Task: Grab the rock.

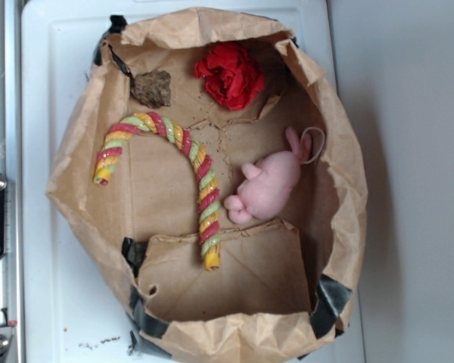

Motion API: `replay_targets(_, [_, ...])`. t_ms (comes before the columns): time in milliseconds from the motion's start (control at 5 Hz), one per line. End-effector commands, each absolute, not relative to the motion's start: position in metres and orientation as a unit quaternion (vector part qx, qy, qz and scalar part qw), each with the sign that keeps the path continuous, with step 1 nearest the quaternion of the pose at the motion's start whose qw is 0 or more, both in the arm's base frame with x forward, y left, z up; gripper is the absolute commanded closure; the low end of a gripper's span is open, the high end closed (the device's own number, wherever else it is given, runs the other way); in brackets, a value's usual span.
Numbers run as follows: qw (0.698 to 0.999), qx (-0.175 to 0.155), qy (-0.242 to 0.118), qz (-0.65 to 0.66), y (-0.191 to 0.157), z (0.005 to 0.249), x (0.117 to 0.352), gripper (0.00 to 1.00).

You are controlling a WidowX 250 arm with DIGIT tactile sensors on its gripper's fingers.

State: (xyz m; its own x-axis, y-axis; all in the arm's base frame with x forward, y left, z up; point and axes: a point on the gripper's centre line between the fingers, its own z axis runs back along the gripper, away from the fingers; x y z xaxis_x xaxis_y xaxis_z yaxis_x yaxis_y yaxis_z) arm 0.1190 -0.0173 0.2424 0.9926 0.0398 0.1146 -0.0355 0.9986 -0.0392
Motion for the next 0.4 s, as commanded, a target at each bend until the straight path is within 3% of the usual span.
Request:
replay_targets(0, [0.998,-0.019,-0.058,0.019,-0.017,0.242,0.119,0.0])
replay_targets(200, [0.997,-0.016,-0.071,0.035,-0.017,0.237,0.149,0.0])
